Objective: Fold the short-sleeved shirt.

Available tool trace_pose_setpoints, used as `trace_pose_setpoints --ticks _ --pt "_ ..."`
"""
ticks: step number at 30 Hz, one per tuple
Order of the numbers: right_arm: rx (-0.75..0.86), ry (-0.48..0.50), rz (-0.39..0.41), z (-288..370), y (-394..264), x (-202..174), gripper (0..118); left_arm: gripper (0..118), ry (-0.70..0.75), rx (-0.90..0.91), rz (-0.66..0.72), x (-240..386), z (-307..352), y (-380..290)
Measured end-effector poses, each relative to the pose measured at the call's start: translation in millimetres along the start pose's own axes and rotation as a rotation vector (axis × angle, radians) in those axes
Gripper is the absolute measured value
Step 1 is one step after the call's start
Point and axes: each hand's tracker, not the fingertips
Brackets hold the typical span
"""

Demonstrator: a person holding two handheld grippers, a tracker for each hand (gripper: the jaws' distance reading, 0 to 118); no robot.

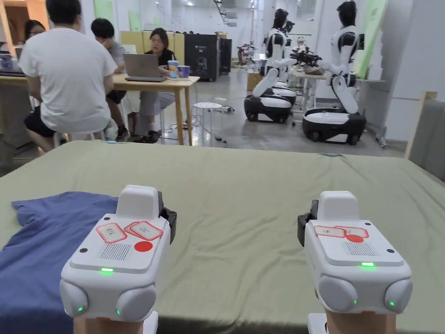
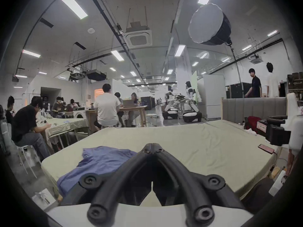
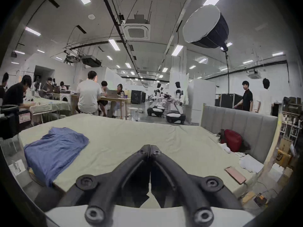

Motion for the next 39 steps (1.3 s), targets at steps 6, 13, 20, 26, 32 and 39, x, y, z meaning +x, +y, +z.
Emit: trace_pose_setpoints --ticks 6,13,20,26,32,39 --pt "0.035 0.221 0.016 -5 15 -99 2 0 0.190 -0.055 -0.008 -85 22 -2" --pt "0.012 0.369 0.020 -7 24 -156 2 0 0.258 -0.177 0.014 -128 21 -18" --pt "-0.062 0.401 0.060 -58 31 -155 2 0 0.183 -0.394 0.037 -131 -62 -33" --pt "-0.146 0.422 0.080 -126 18 -166 2 1 0.070 -0.567 0.153 -152 -192 -58" --pt "-0.215 0.410 0.053 -184 -4 -172 2 0 0.041 -0.779 0.097 -166 -349 -89" --pt "-0.265 0.368 0.049 -229 -25 -151 2 30 0.002 -0.873 0.183 -177 -422 -134"
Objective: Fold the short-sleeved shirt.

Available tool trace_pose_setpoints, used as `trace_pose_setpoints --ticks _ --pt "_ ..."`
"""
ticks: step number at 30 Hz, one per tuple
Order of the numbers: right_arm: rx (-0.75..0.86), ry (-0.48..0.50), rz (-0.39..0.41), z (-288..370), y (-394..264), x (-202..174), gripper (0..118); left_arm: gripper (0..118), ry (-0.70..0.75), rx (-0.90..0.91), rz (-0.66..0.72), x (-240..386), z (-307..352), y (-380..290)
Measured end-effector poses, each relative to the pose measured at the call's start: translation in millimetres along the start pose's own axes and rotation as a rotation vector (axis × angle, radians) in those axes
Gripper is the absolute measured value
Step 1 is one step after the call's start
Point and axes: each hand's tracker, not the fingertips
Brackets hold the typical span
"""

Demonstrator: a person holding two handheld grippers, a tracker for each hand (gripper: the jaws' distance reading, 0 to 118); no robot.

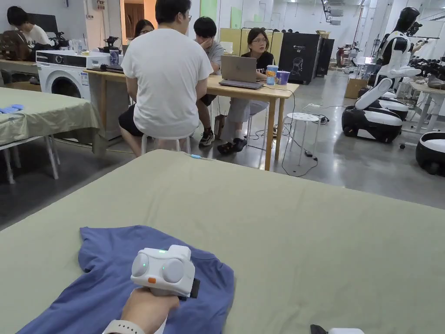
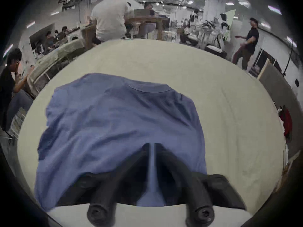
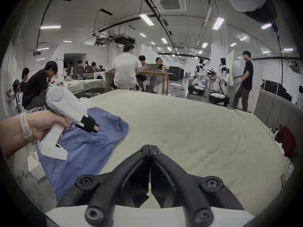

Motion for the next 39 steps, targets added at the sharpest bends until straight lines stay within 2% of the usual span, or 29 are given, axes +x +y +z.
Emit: trace_pose_setpoints --ticks 2,3,4,5,7,8,9,10,11,12,14,15,17,19,22,26,29,35,39 --pt "-0.015 -0.019 -0.017 -6 -5 8 2 108 -0.005 -0.034 0.000 1 -13 -2" --pt "-0.022 -0.023 -0.028 -9 -8 12 2 116 0.006 -0.049 -0.011 2 -21 -6" --pt "-0.028 -0.025 -0.034 -11 -10 15 2 105 0.003 -0.036 -0.009 2 -23 -11" --pt "-0.033 -0.029 -0.037 -12 -13 17 2 98 0.027 -0.057 -0.020 2 -33 -12" --pt "-0.040 -0.037 -0.041 -12 -17 21 2 95 0.045 -0.133 -0.038 1 -50 -22" --pt "-0.045 -0.041 -0.044 -12 -18 23 2 94 0.044 -0.109 -0.054 2 -52 -25" --pt "-0.048 -0.045 -0.046 -10 -19 26 2 85 0.048 -0.104 -0.053 3 -49 -23" --pt "-0.049 -0.050 -0.048 -9 -20 27 2 71 0.043 -0.106 -0.050 4 -45 -21" --pt "-0.047 -0.054 -0.052 -7 -20 30 2 44 0.029 -0.107 -0.062 4 -40 -20" --pt "-0.045 -0.057 -0.060 -5 -19 33 2 2 0.029 -0.093 -0.075 3 -31 -16" --pt "-0.037 -0.063 -0.071 0 -18 38 2 1 0.074 -0.050 -0.056 -3 -23 -16" --pt "-0.033 -0.069 -0.076 5 -18 41 2 1 0.009 -0.069 -0.003 -7 -20 -14" --pt "-0.022 -0.081 -0.087 15 -16 48 2 1 0.046 -0.052 -0.038 2 -6 -12" --pt "-0.007 -0.098 -0.090 27 -14 56 2 1 0.045 0.050 -0.098 23 20 -2" --pt "0.010 -0.134 -0.098 46 -11 72 2 1 -0.074 0.105 -0.095 61 57 15" --pt "0.039 -0.203 -0.117 79 -9 98 2 1 -0.212 0.224 -0.176 139 93 33" --pt "0.053 -0.265 -0.127 105 -11 122 2 1 -0.373 0.265 -0.225 215 122 37" --pt "0.060 -0.413 -0.174 155 -25 179 2 1 -0.666 0.234 -0.382 375 160 -2" --pt "0.040 -0.483 -0.192 178 -40 211 2 1 -0.646 0.139 -0.531 456 133 -62"
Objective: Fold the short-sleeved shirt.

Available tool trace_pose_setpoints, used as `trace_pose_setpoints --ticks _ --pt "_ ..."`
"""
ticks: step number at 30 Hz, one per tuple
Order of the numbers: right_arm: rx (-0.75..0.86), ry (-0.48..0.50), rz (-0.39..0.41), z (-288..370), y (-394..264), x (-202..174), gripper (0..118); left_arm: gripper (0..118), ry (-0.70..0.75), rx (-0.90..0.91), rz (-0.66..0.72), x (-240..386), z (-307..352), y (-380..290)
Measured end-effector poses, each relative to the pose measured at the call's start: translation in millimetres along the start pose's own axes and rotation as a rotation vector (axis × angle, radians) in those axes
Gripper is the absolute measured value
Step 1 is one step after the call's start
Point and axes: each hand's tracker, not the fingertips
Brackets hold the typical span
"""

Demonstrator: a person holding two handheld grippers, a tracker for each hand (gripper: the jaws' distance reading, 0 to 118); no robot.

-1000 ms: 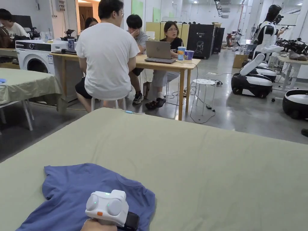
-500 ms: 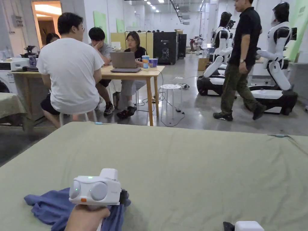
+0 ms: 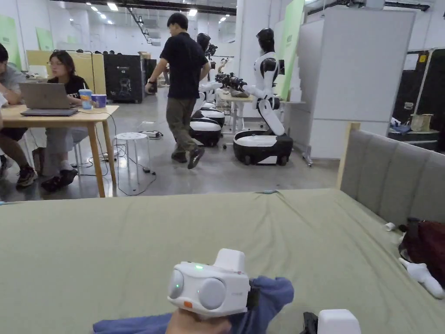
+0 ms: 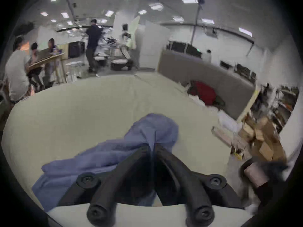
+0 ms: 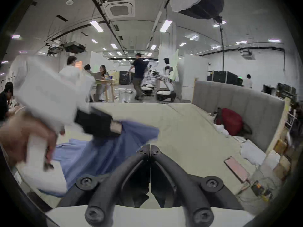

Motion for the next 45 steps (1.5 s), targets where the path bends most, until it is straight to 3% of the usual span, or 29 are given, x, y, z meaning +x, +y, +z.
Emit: trace_pose_setpoints --ticks 5,10,11,12,13,14,15,20,23,25,27,35,45 --pt "-0.033 -0.062 -0.004 -3 -14 36 2 1 0.136 -0.214 -0.049 20 -94 -73" --pt "-0.036 -0.073 -0.006 -3 -20 47 2 7 0.148 -0.130 0.043 11 -83 -89" --pt "-0.040 -0.073 -0.002 -4 -19 46 2 21 0.152 -0.100 0.059 10 -72 -87" --pt "-0.046 -0.067 -0.003 -4 -19 45 2 57 0.163 -0.067 0.060 9 -59 -84" --pt "-0.045 -0.055 -0.008 -4 -18 44 2 83 0.173 -0.016 0.056 2 -46 -82" --pt "-0.043 -0.042 -0.013 -4 -17 39 2 98 0.181 0.050 0.047 0 -23 -82" --pt "-0.039 -0.035 -0.013 -4 -16 35 2 100 0.186 0.098 0.035 -2 -3 -81" --pt "-0.017 0.039 0.012 -4 -10 -2 2 99 0.386 0.300 0.006 -19 121 -115" --pt "-0.005 0.089 0.028 -5 -9 -29 2 86 0.510 0.306 0.040 -36 171 -150" --pt "-0.001 0.119 0.037 -4 -8 -45 2 53 0.563 0.315 0.097 -49 196 -170" --pt "0.005 0.138 0.044 -2 -8 -57 2 0 0.622 0.296 0.134 -59 215 -185" --pt "0.000 0.183 0.069 -8 -10 -75 2 0 0.647 0.156 0.228 -138 231 -187" --pt "-0.056 0.145 0.058 -35 -16 -55 2 0 0.531 -0.165 0.451 -310 147 -123"
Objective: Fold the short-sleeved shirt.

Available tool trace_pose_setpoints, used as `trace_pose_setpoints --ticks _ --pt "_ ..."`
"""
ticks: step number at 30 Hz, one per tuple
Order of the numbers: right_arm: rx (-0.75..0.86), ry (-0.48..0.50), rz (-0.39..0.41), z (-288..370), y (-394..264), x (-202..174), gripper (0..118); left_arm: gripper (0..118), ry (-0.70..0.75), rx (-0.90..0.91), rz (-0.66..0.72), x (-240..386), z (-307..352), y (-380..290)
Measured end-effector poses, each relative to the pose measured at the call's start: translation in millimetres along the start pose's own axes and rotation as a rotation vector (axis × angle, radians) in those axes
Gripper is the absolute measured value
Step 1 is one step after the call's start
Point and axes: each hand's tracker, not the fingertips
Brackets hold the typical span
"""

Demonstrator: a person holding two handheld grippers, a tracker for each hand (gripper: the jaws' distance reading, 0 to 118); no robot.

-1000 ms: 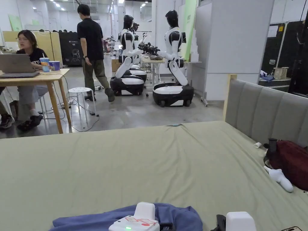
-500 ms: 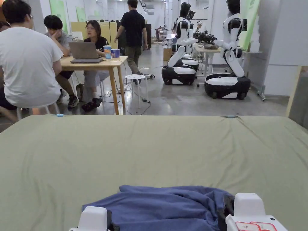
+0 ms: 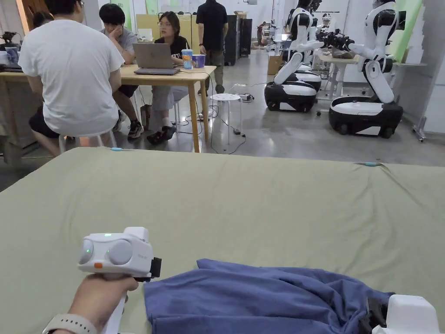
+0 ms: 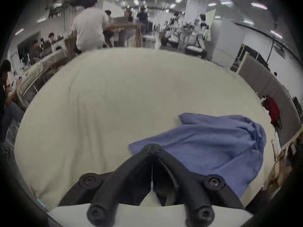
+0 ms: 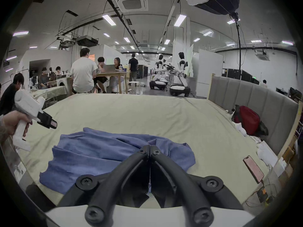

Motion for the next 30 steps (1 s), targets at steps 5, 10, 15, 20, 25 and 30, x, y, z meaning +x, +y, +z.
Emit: trace_pose_setpoints --ticks 5,10,15,20,25,30 --pt "-0.017 -0.027 -0.011 -10 -3 13 2 90 0.106 -0.096 -0.056 7 -51 8" --pt "-0.038 -0.048 -0.011 -15 -6 22 2 97 0.126 -0.133 -0.120 11 -85 -7" --pt "-0.050 -0.061 -0.005 -14 -9 36 2 44 0.098 -0.085 -0.115 13 -80 -21" --pt "-0.094 -0.130 0.004 -37 -2 86 2 1 0.122 0.039 -0.172 22 -42 -26" --pt "-0.224 -0.085 -0.027 -101 13 141 2 1 0.046 0.149 -0.117 28 8 -23" --pt "-0.331 -0.031 -0.015 -175 21 168 7 1 0.029 0.201 -0.173 48 40 -23"
